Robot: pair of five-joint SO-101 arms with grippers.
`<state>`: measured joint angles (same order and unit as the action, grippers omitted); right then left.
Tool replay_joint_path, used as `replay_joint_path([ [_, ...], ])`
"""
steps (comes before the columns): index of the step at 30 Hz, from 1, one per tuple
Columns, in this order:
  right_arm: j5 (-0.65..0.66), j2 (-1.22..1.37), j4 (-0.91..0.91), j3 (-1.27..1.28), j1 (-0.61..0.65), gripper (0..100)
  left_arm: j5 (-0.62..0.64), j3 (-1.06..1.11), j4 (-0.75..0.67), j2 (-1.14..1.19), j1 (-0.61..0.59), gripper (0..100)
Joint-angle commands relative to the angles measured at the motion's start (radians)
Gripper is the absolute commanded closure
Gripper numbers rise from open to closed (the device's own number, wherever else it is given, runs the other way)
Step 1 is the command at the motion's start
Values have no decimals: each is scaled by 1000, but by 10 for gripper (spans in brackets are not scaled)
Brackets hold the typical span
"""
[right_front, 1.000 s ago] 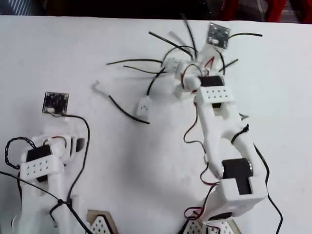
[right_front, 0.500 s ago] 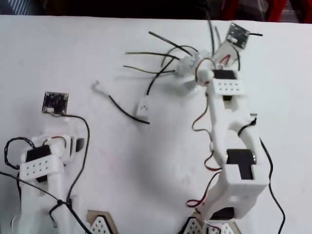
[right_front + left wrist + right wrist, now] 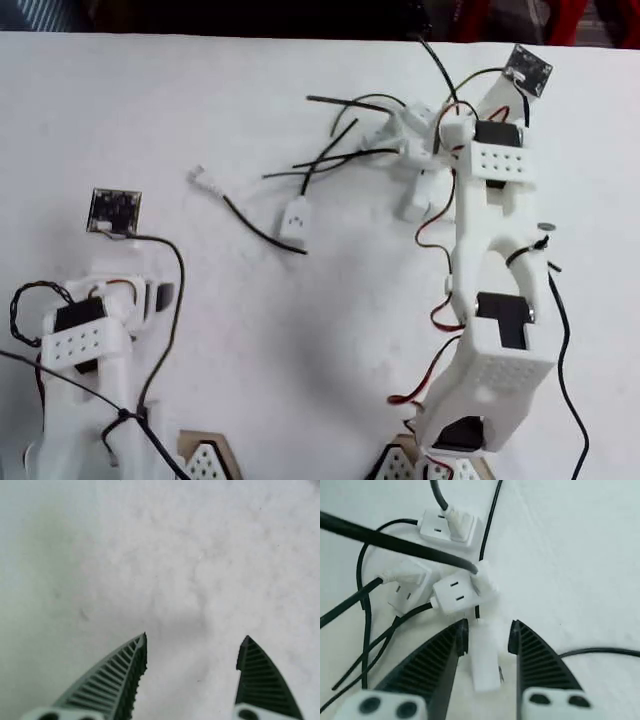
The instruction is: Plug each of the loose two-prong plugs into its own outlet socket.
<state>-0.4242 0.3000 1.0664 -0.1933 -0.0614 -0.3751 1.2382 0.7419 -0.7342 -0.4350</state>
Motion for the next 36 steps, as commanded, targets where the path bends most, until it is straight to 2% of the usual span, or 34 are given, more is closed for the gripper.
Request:
replay_joint_path([
  [1,0,-168,120,-54,24,872,-6,-29,-9,-38,8,712],
  [4,64,-249,236,-51,47,872,-5,-106,60,-38,51,710],
  [9,215,-271,414,-49,128,873,6,-336,269,-30,194,710],
  [14,299,-214,433,12,157,874,103,-502,359,-24,374,700],
  [16,327,-188,417,18,154,908,137,-554,374,18,435,683],
  [18,354,-168,384,20,147,980,164,-618,377,104,472,679],
  [19,374,-160,377,20,142,985,175,-657,377,162,484,679],
  [27,394,-153,369,20,79,980,238,-1039,433,687,575,679],
  [36,394,-148,344,20,19,980,288,-1458,522,1148,656,679],
])
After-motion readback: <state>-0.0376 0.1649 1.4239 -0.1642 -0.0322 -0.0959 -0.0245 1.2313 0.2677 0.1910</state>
